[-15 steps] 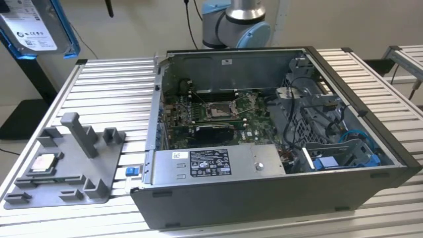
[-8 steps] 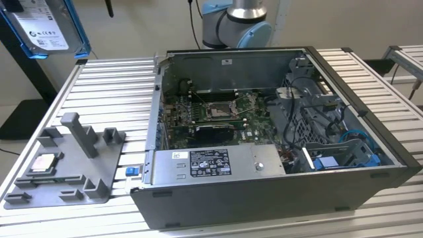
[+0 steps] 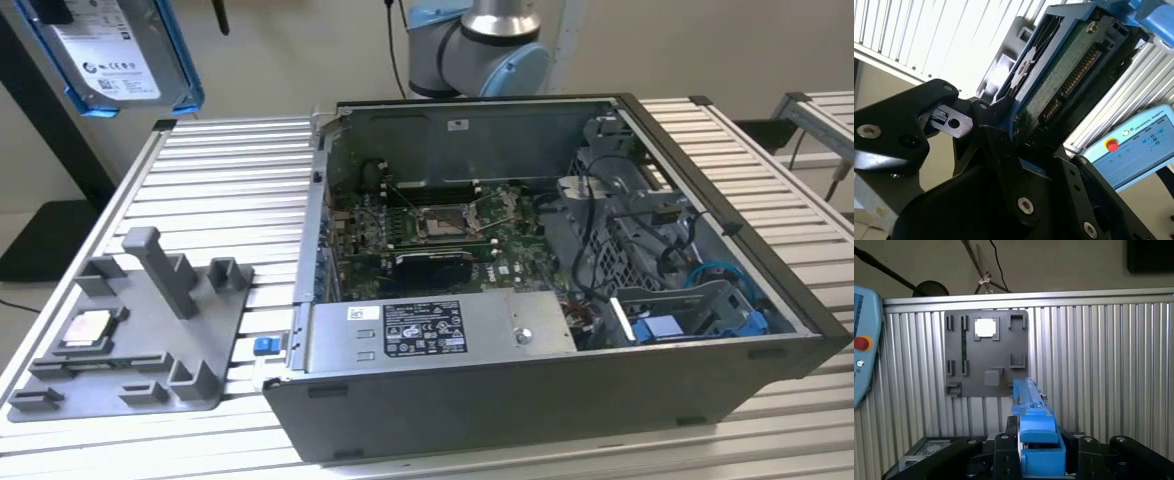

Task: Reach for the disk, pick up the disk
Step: 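Pick up the disk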

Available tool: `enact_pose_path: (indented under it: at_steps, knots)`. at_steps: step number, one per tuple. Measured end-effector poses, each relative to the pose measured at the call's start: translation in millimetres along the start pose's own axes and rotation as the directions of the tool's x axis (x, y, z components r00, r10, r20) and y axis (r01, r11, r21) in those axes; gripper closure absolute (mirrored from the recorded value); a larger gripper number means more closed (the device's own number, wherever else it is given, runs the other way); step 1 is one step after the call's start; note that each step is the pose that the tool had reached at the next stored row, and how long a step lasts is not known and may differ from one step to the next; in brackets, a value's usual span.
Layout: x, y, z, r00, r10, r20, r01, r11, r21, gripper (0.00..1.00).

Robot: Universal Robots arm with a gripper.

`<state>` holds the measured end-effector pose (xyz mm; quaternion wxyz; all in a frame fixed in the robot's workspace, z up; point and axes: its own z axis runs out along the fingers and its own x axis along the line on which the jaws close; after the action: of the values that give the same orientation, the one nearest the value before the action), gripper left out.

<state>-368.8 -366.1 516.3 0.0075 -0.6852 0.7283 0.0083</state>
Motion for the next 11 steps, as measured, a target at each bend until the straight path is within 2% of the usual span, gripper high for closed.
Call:
enact_pose_path:
  at_steps: [11]
  knots:
    - [-1.6, -26.6, 0.0, 1.0, 0.0, 0.0, 0.0, 1.0, 0.0, 1.0]
